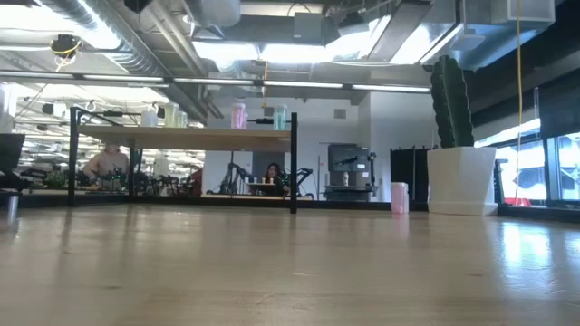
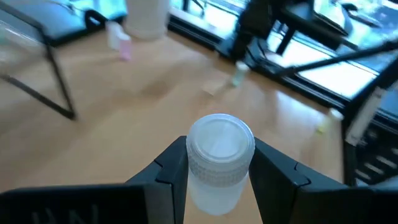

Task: Pick and place medicine bottles onto shelf by color
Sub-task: Put the bottom white pill bottle on the shelf and align it with the other white pill bottle

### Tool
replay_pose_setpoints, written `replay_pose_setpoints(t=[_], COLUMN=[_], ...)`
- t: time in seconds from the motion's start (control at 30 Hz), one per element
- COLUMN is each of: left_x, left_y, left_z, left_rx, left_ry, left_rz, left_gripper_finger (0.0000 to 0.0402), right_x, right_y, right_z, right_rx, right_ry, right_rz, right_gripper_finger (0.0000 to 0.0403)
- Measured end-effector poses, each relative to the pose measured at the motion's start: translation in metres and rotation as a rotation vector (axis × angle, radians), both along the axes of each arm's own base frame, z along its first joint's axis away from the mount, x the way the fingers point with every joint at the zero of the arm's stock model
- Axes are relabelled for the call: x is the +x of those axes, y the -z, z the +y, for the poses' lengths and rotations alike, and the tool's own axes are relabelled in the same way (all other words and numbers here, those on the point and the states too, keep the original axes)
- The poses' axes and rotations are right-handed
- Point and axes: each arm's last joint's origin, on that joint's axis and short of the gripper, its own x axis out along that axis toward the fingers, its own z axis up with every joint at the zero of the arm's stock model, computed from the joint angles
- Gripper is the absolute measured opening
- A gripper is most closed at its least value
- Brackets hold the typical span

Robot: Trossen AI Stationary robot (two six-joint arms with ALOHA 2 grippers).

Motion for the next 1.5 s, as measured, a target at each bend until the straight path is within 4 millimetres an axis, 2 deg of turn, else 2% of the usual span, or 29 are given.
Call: replay_pose_setpoints(t=[0.2,0.57,0.67,0.97,1.17,1.5], left_x=[-0.025,-0.067,-0.08,-0.119,-0.127,-0.135], left_y=[-0.018,-0.032,-0.038,-0.052,-0.05,-0.046], left_z=[0.022,0.071,0.087,0.128,0.146,0.167], left_rx=[0.033,0.052,0.056,0.106,0.118,0.025], left_ry=[-0.098,-0.25,-0.298,-0.514,-0.648,-0.849], left_rz=[-0.004,0.085,0.093,0.065,0.109,0.128], left_gripper_finger=[0.0126,0.0126,0.0126,0.0126,0.0126,0.0126], right_x=[0.0,0.0,0.003,0.02,0.026,0.031], right_y=[0.0,0.0,-0.003,-0.017,-0.021,-0.021], right_z=[0.0,0.0,-0.002,-0.023,-0.044,-0.076], right_rx=[0.0,-0.001,-0.04,-0.197,-0.225,-0.199], right_ry=[0.0,-0.002,-0.001,0.363,0.545,0.665], right_rz=[-0.001,-0.005,-0.058,-0.283,-0.332,-0.321], right_gripper_finger=[0.0188,0.0188,0.0188,0.0188,0.0188,0.0188])
